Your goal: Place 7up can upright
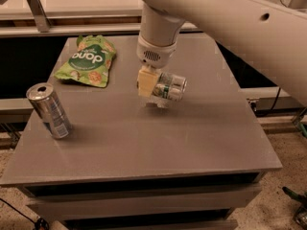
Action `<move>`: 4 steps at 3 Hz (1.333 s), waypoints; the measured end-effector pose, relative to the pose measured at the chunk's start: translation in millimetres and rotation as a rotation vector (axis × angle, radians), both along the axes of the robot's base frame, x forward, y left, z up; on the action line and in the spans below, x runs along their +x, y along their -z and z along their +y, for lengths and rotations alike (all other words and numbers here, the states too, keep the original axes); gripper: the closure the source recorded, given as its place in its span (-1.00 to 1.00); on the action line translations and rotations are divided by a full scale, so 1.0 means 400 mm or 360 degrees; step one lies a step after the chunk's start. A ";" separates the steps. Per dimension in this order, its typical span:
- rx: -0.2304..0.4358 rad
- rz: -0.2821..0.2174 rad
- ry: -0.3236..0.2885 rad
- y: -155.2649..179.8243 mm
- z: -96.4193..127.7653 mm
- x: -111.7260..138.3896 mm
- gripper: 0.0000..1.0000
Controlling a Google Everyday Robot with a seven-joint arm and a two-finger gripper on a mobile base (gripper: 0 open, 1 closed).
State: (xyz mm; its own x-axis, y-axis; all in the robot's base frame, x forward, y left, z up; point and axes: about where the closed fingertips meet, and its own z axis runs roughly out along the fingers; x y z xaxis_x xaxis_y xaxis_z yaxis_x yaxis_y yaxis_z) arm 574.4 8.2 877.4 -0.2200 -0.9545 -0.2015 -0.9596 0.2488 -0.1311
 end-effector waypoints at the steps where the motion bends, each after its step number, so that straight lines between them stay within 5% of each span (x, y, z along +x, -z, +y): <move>1: 0.0172 -0.0134 -0.0111 -0.133 -0.053 -0.006 1.00; 2: 0.0314 -0.0278 -0.0181 -0.238 -0.118 -0.023 1.00; 3: 0.0327 -0.0292 -0.0207 -0.247 -0.124 -0.028 1.00; 4: 0.0452 -0.0250 -0.0291 -0.170 -0.076 -0.030 1.00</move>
Offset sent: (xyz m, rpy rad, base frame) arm -0.0190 -0.0861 0.1517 0.3104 -0.2943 0.1564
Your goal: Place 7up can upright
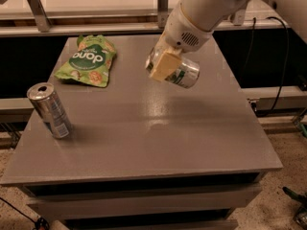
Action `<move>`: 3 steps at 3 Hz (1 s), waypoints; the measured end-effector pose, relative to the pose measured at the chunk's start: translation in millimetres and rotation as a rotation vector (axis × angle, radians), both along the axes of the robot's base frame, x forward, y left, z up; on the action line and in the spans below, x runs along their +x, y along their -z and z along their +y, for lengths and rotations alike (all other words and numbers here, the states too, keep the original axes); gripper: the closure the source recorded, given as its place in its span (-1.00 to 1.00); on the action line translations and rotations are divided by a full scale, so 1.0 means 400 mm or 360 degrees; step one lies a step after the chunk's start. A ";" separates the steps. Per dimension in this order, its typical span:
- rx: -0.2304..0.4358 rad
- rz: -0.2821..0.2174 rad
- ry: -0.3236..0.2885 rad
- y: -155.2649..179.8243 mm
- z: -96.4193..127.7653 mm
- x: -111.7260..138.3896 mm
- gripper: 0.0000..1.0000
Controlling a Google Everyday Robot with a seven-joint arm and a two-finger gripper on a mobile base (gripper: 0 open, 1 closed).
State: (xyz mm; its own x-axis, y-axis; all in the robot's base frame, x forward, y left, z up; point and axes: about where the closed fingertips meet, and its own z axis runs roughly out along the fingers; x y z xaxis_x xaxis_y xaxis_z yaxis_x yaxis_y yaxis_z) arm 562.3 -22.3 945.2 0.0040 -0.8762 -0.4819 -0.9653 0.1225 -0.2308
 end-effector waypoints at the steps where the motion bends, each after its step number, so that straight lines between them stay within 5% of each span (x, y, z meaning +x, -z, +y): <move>1: 0.0411 -0.0075 -0.0127 0.046 0.039 0.017 1.00; 2: 0.1008 -0.0186 -0.0191 0.033 0.013 0.042 1.00; 3: 0.1039 -0.0210 -0.0217 0.008 0.014 0.022 1.00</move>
Offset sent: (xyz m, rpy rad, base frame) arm -0.0041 -0.0503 0.0479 1.1619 -0.1810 0.1751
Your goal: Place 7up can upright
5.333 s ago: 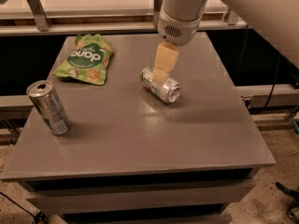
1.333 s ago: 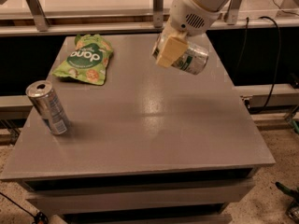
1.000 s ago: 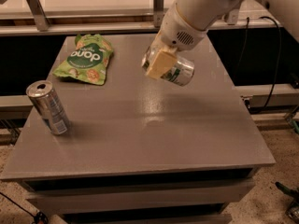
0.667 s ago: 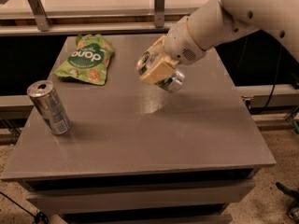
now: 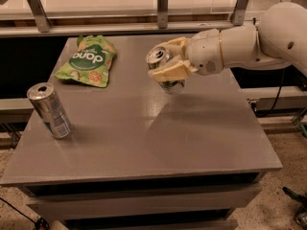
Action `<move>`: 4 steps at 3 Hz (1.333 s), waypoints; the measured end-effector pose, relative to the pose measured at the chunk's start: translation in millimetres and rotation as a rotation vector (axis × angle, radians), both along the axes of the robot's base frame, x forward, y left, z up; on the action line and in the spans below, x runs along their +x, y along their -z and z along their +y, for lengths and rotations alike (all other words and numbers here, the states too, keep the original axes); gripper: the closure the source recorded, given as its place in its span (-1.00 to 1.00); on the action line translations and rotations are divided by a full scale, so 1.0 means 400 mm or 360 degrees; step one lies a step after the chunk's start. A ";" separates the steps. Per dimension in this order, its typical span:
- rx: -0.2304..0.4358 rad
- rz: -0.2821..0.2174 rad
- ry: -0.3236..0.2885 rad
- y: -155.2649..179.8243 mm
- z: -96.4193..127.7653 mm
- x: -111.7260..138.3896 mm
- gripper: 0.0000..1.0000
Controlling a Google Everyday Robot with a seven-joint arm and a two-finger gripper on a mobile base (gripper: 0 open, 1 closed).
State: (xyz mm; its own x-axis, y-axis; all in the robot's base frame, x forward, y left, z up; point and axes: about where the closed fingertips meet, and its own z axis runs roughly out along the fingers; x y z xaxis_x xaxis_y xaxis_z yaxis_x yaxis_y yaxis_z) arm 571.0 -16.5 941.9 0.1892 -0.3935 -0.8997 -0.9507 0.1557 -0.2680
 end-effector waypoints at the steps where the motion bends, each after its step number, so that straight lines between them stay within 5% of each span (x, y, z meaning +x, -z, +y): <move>1: 0.0006 0.0010 -0.0014 0.006 0.004 0.001 1.00; 2: 0.0214 0.0056 -0.0022 0.021 0.005 0.001 1.00; 3: 0.0577 0.0165 -0.0086 0.003 0.032 -0.006 1.00; 4: 0.0629 0.0188 -0.0108 -0.004 0.041 -0.009 1.00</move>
Offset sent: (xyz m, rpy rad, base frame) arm 0.0005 -0.0025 0.0015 0.5461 0.1474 0.0396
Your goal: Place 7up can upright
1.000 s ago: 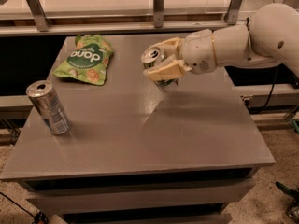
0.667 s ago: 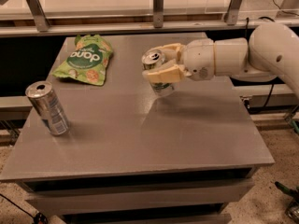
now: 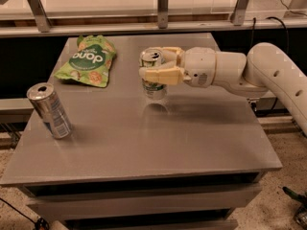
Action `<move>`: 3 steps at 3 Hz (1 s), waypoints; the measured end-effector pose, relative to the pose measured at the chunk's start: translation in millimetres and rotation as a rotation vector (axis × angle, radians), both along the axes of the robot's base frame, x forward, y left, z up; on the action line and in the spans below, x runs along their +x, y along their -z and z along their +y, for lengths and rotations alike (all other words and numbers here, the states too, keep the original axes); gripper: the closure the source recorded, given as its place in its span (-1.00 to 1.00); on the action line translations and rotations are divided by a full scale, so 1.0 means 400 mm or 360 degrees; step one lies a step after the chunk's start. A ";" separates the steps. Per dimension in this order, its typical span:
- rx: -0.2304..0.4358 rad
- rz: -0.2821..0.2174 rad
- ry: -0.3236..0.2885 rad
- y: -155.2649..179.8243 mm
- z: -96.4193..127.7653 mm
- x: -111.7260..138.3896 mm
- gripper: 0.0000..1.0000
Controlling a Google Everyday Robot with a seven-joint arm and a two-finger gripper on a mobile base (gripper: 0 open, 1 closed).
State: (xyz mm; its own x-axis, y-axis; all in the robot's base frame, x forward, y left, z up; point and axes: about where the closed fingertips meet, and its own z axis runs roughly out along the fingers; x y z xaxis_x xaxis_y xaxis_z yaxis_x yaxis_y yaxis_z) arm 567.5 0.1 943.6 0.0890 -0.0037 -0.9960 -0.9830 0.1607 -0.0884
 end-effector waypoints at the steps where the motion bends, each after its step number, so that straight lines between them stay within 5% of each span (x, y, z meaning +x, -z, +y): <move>1: 0.0000 0.0000 0.0000 0.000 0.000 0.000 1.00; 2: -0.0013 0.0002 0.0009 0.009 -0.006 0.002 1.00; 3: -0.0016 0.0014 -0.0018 0.029 -0.014 0.004 0.66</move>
Offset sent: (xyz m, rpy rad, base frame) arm 0.0042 -0.0146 -0.0134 -0.0266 0.0056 -0.0300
